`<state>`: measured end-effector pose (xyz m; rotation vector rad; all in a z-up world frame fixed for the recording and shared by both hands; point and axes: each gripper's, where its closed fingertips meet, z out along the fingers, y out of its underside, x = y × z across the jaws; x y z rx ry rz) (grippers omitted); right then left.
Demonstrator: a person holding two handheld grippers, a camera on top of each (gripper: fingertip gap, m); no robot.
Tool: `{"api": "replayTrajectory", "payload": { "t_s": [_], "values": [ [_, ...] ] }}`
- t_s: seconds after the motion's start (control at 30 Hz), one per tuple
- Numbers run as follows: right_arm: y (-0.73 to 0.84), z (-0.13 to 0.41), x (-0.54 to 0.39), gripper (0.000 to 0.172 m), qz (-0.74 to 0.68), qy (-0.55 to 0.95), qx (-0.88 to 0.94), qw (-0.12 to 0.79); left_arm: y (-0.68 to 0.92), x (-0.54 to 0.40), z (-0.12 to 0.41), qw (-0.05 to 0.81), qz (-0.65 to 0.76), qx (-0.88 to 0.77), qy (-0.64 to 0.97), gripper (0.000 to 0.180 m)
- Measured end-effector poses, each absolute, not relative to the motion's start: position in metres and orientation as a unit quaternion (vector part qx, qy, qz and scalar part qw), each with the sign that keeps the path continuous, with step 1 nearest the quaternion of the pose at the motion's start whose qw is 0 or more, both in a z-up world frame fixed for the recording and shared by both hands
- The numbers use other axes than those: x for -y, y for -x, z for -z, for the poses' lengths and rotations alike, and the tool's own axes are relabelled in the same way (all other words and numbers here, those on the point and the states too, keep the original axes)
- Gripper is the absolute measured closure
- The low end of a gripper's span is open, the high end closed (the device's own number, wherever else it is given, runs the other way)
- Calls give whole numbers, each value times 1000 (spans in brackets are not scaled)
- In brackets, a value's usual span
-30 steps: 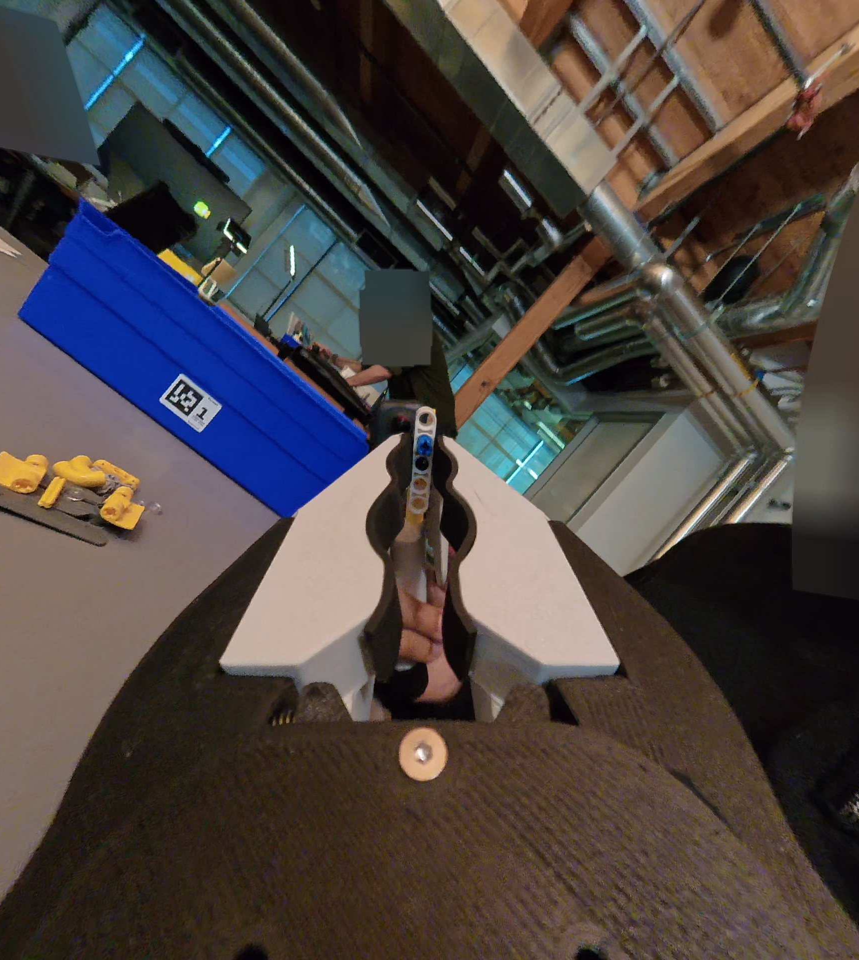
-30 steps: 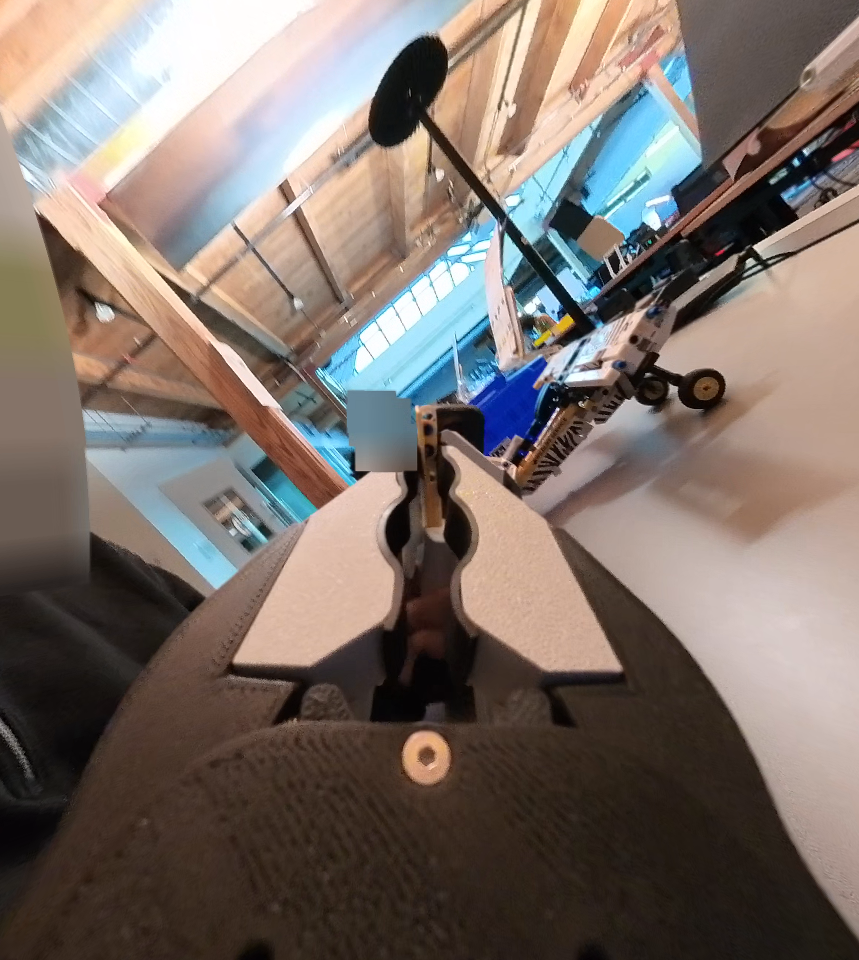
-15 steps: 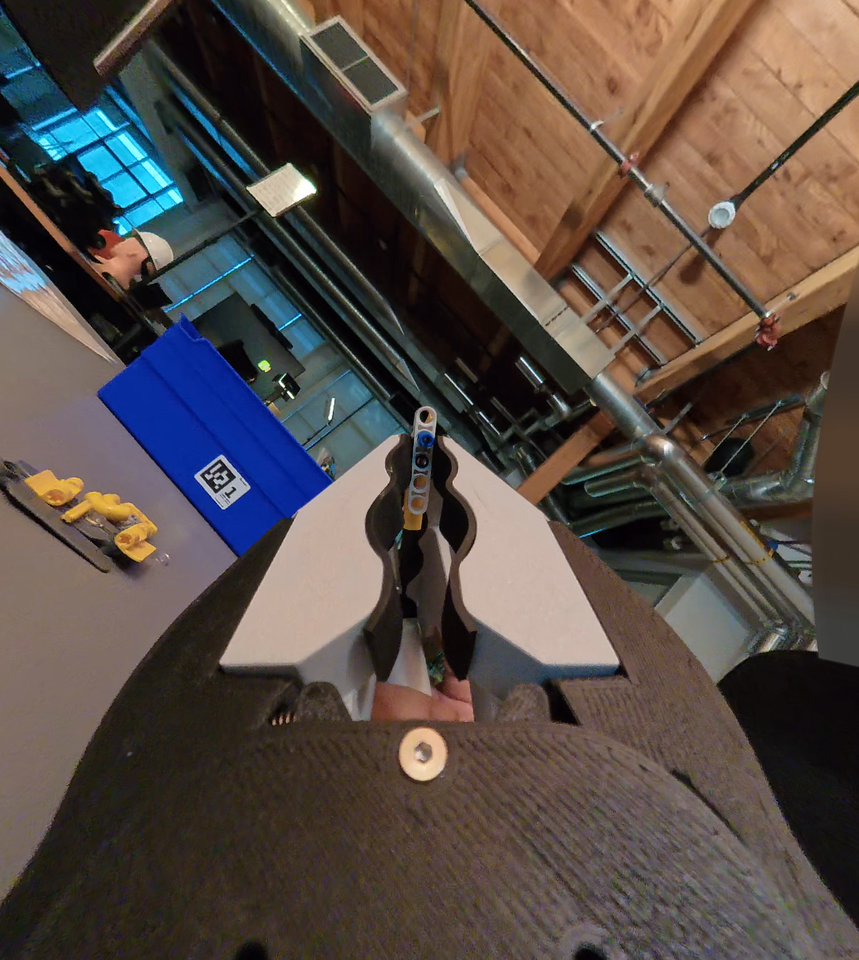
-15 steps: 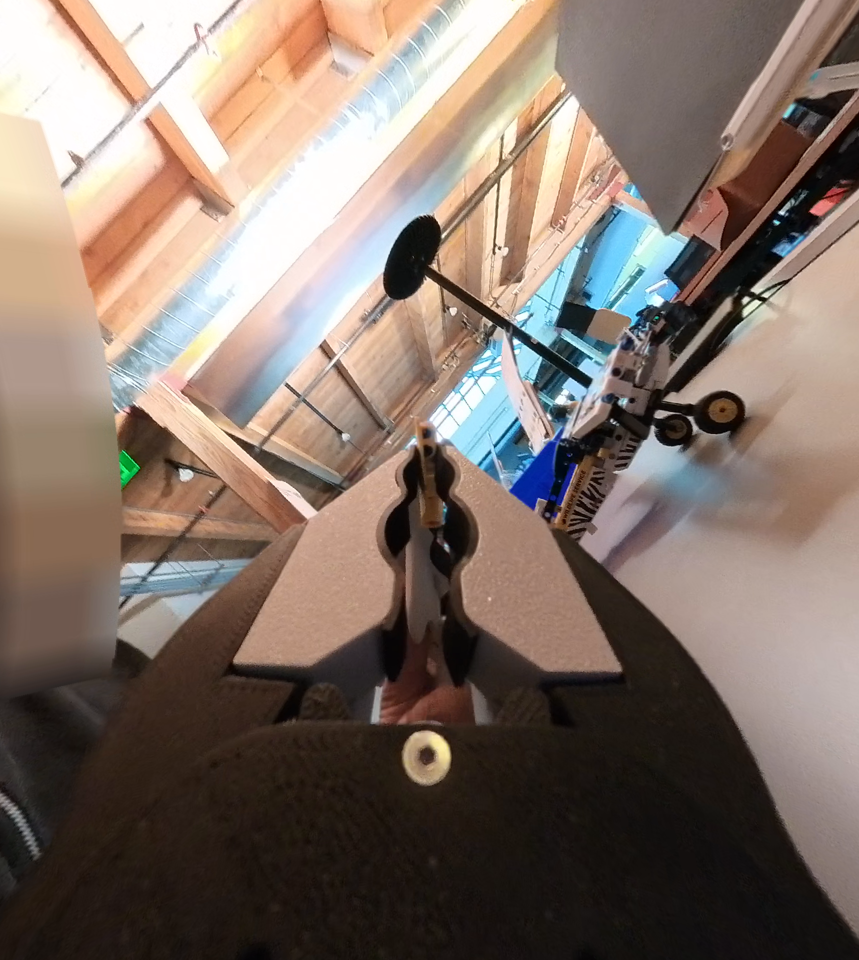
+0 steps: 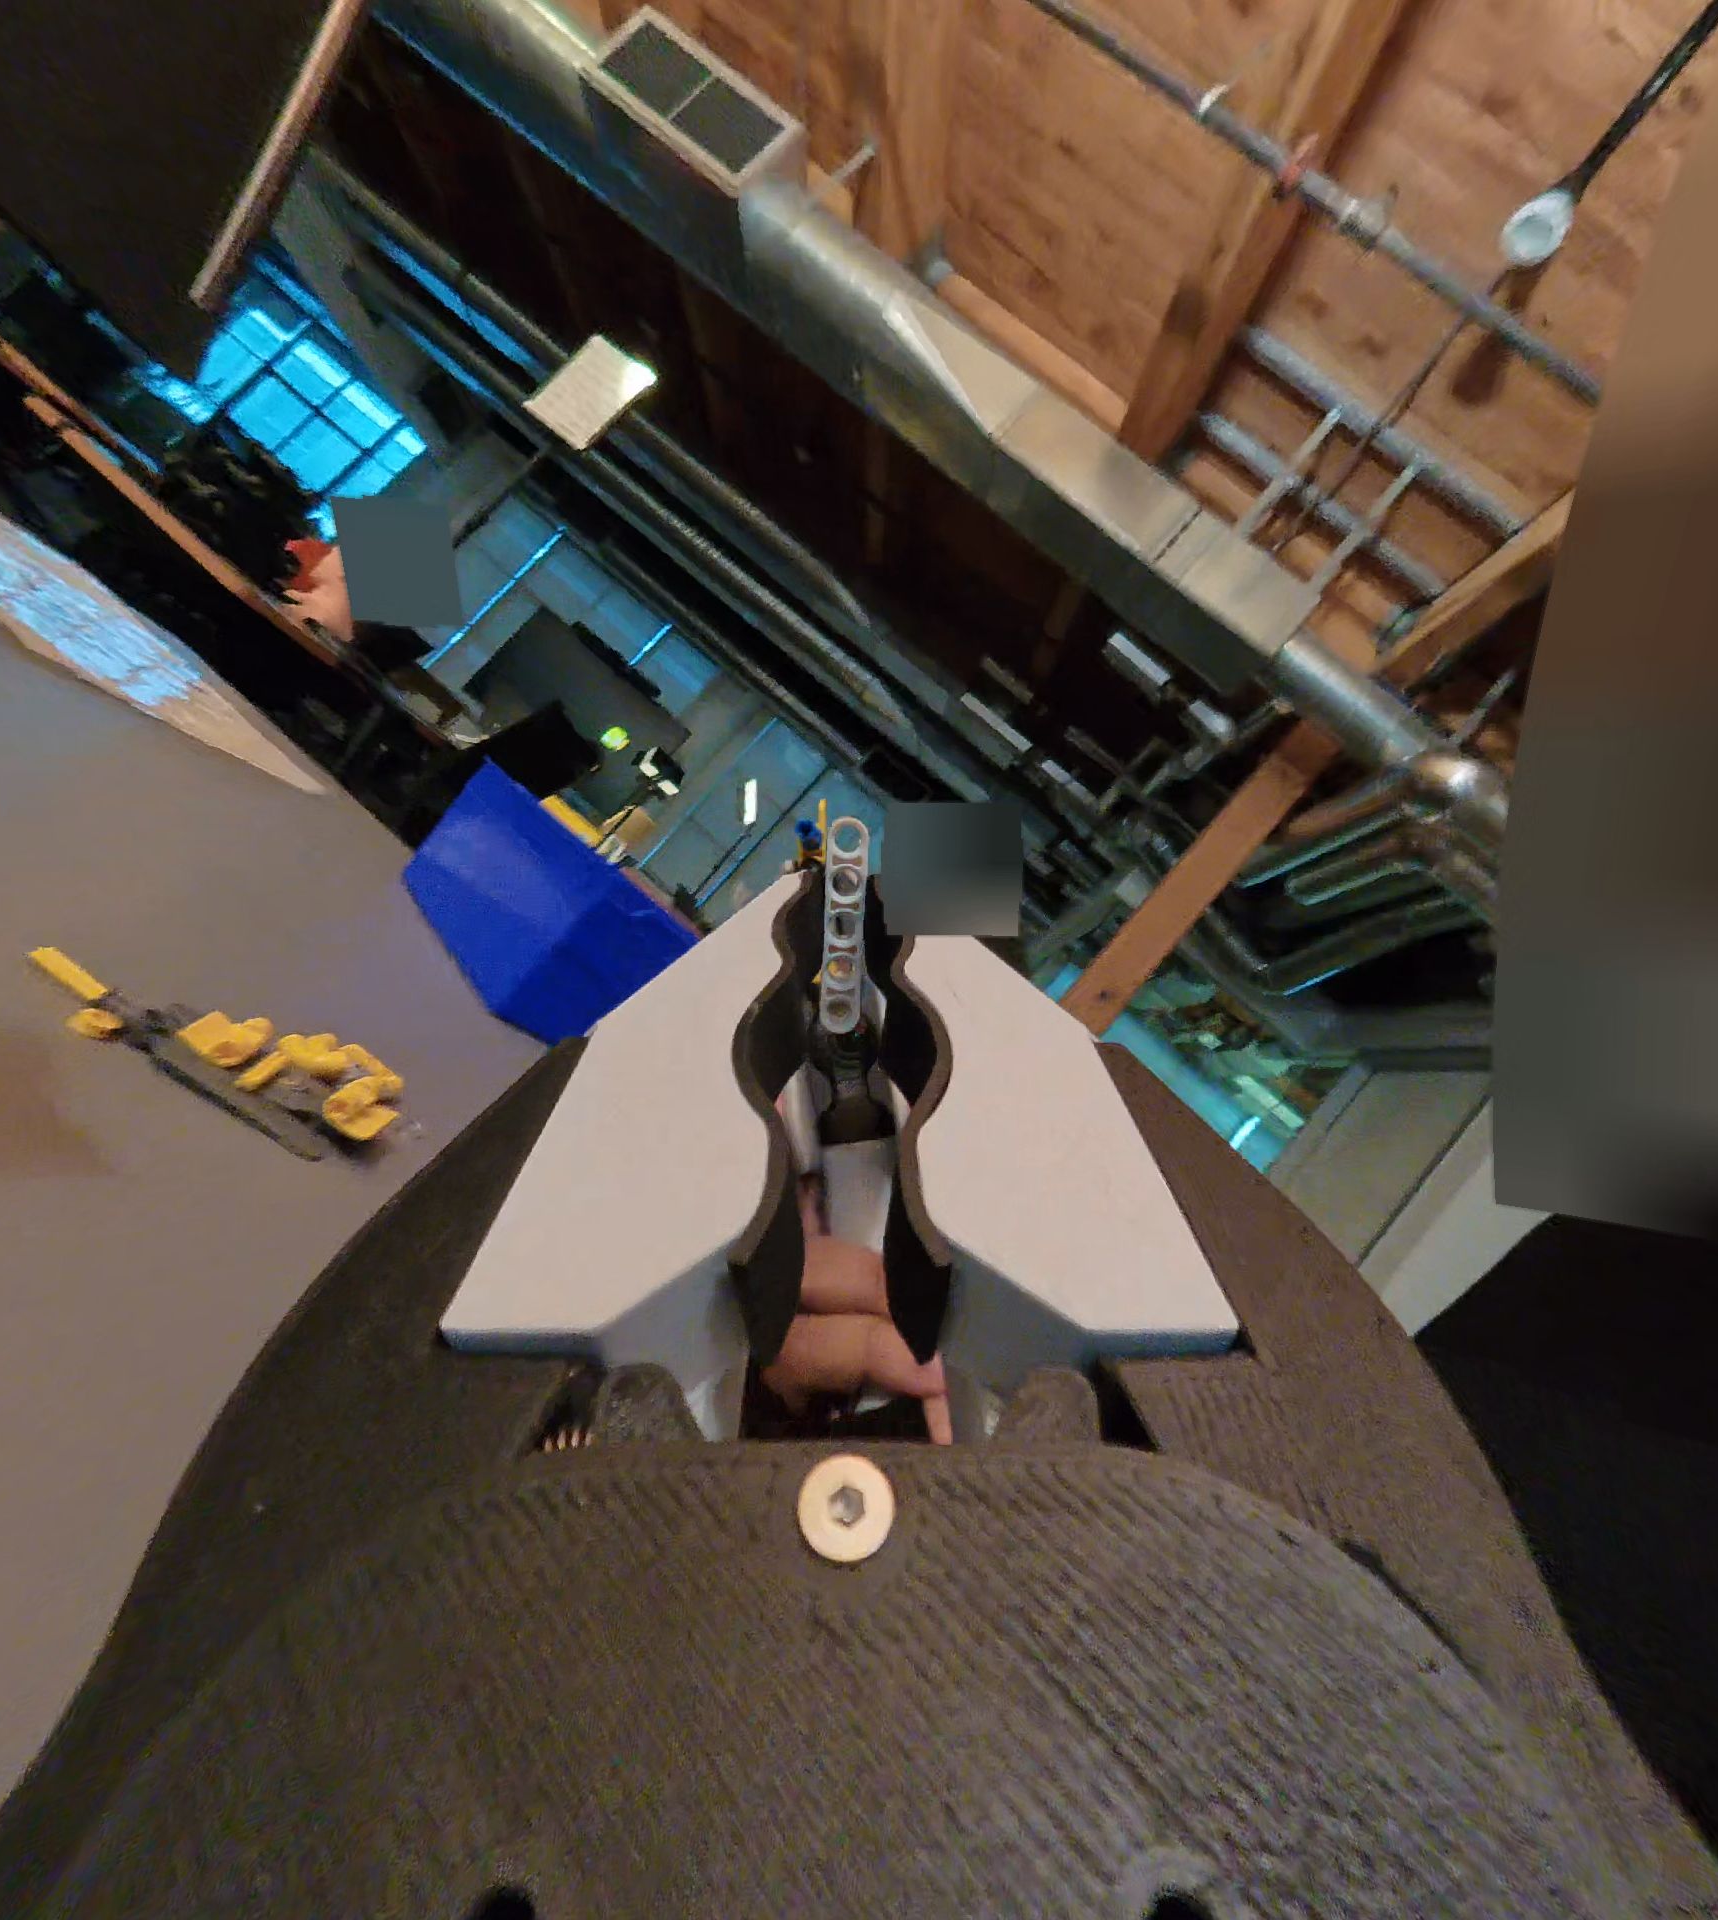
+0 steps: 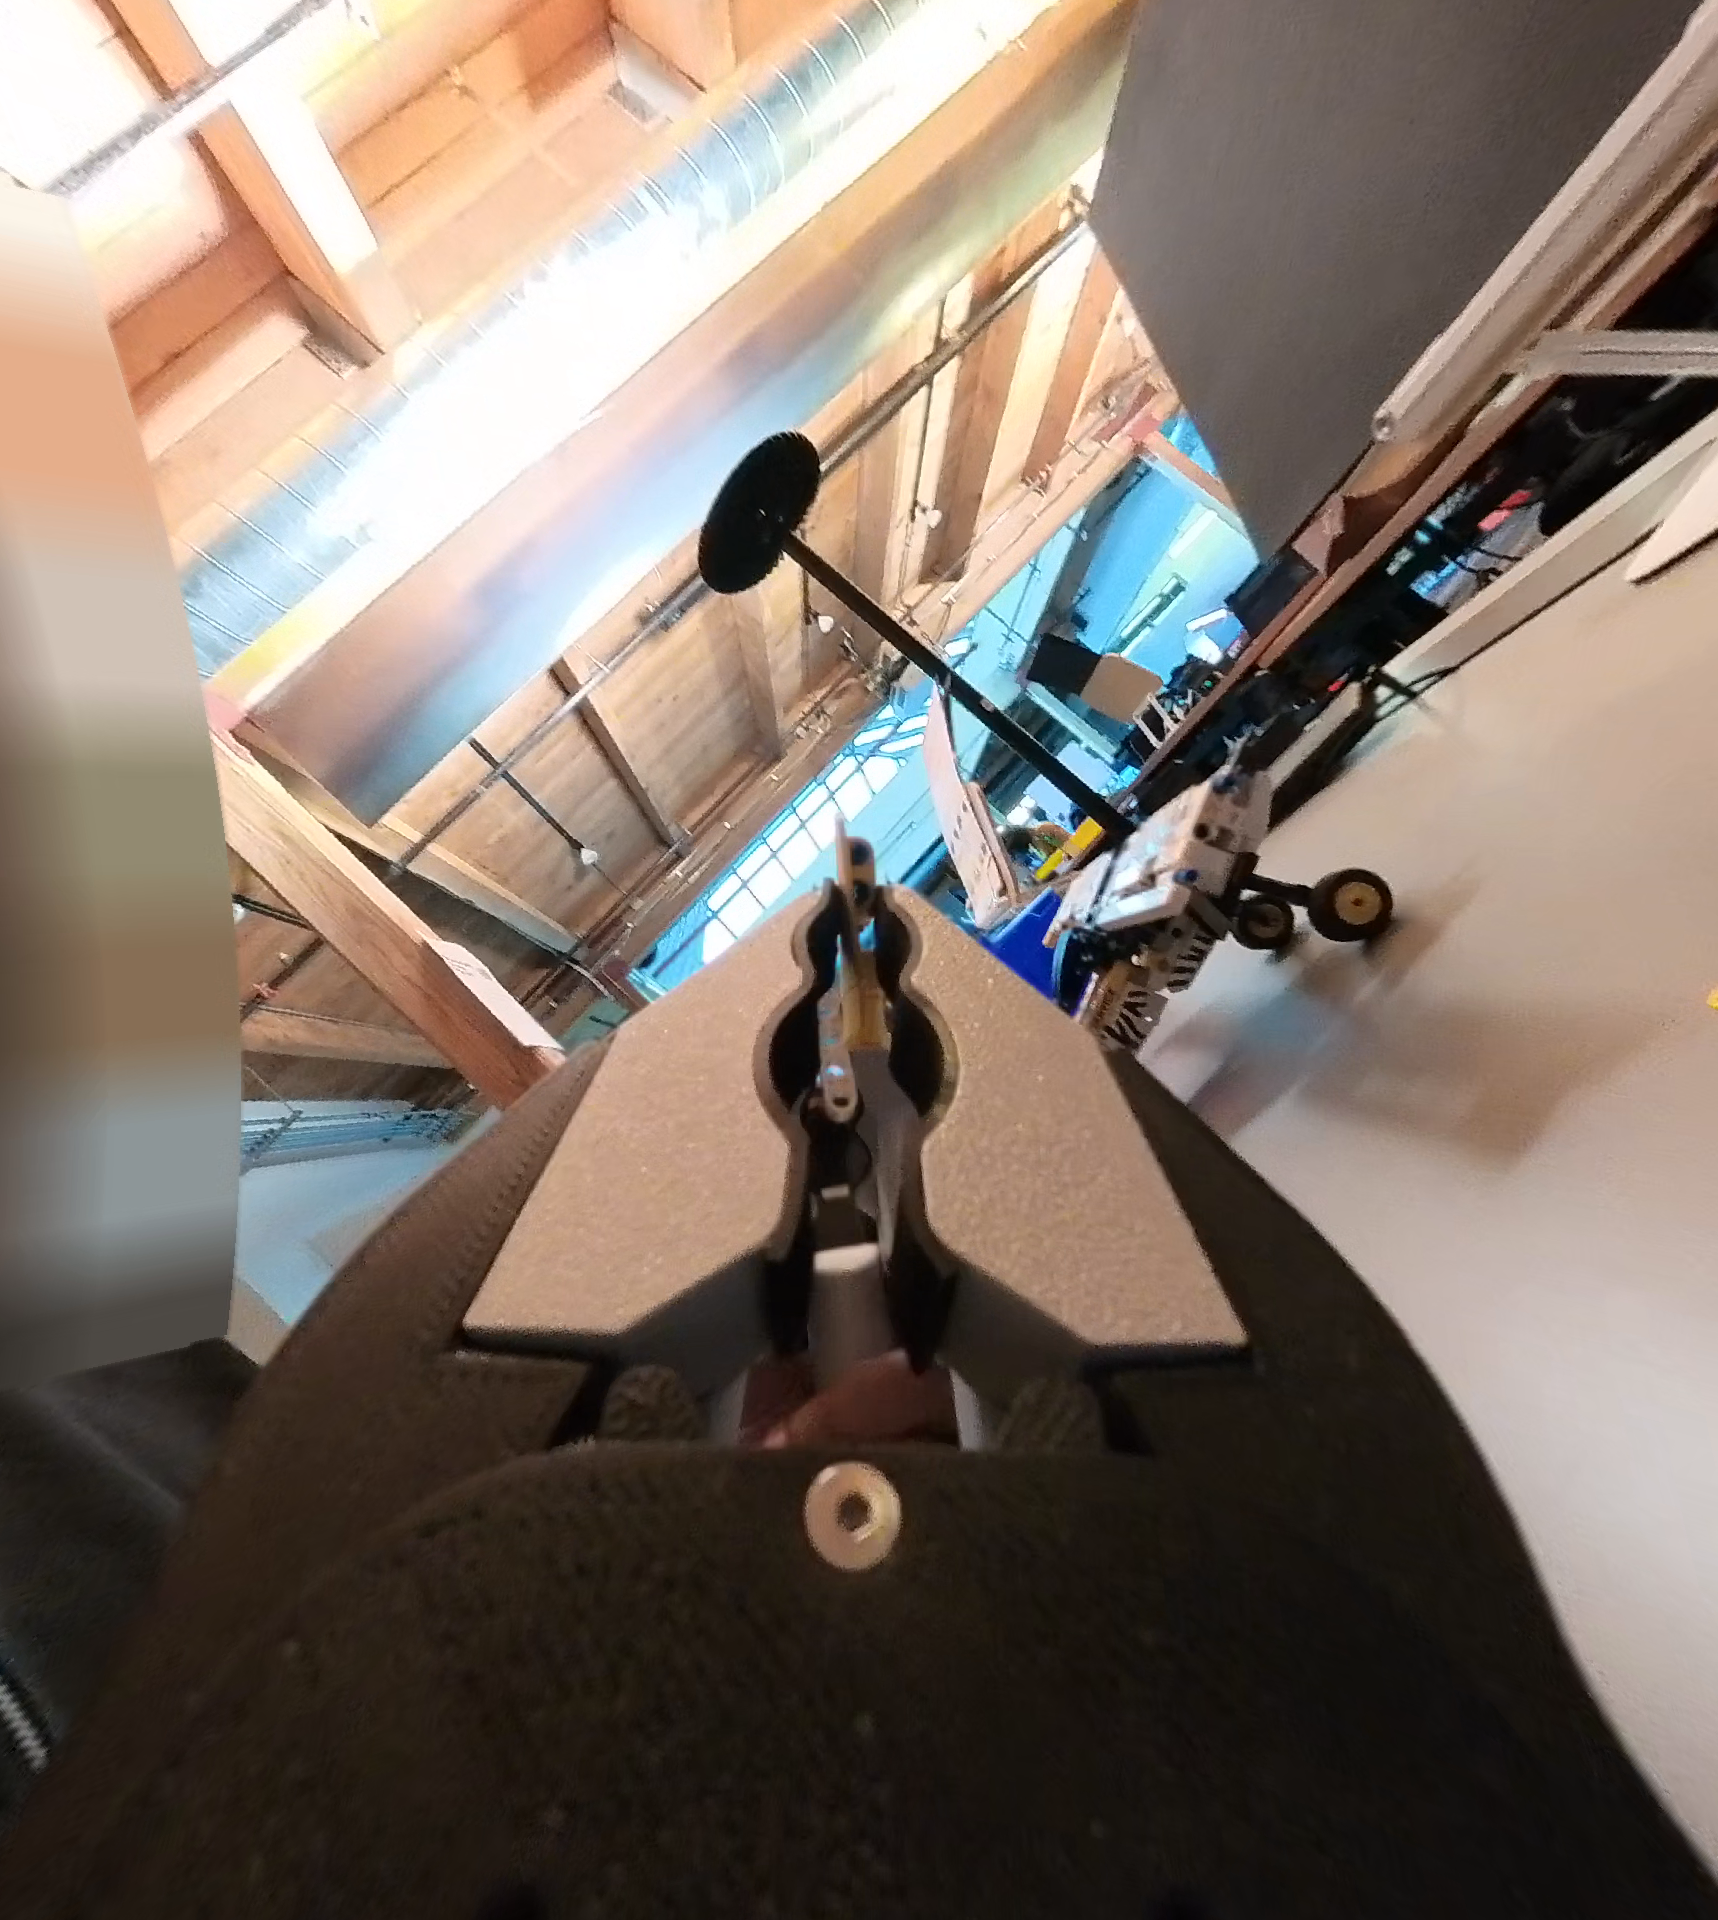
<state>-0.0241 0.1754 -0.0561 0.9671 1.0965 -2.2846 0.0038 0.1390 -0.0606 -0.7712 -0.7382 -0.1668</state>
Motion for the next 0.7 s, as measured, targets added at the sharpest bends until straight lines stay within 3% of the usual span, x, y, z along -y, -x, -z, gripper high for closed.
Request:
{"api": "replayTrajectory", "payload": {
  "t_s": [0.3, 0.4, 0.53, 0.63, 0.7],
  "values": [
    [3, 60, -162, 168, 797, -330, -458, 215, 0, -137, 69, 833, 33, 352, 425, 177],
    [-2, 41, -182, 168, 795, -312, -502, 137, -1, -144, 72, 827, 33, 346, 441, 177],
    [19, 20, -245, 168, 752, -315, -578, -42, -2, -148, 74, 822, 25, 343, 455, 177],
    [47, 58, -274, 167, 637, -342, -678, -129, 0, -151, 75, 815, 13, 345, 465, 177],
    [56, 114, -267, 167, 542, -377, -747, -79, 2, -154, 77, 808, 17, 350, 475, 178]
  ]
}}
